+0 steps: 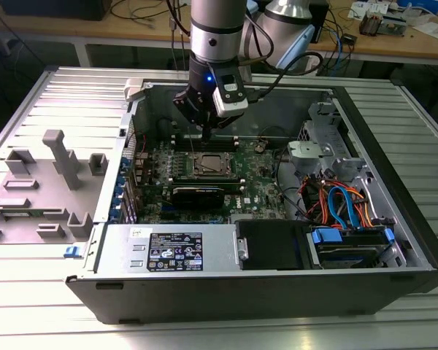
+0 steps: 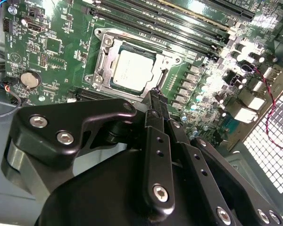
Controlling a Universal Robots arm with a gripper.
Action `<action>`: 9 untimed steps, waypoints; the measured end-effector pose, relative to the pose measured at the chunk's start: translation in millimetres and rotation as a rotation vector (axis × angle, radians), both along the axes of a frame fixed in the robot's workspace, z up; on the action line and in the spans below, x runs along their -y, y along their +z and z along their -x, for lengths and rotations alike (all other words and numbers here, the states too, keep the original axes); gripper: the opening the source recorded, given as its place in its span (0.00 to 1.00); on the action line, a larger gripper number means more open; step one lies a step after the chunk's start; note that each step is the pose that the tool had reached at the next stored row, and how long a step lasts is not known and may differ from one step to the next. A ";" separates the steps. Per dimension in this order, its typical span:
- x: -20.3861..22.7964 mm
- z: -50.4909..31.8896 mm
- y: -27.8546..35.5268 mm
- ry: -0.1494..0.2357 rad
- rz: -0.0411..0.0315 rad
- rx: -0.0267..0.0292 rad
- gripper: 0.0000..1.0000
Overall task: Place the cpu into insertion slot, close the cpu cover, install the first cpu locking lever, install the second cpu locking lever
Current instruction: 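Install the first cpu locking lever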
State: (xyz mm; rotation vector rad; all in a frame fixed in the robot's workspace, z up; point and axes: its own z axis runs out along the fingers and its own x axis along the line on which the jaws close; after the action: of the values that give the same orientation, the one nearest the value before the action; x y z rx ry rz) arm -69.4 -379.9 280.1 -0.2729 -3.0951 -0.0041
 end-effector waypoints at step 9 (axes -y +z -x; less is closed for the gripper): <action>0.0 0.0 0.0 0.027 0.0002 -0.0001 0.11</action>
State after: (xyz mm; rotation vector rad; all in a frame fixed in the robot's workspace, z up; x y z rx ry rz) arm -69.4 -379.9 280.1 -0.2305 -3.0984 -0.0031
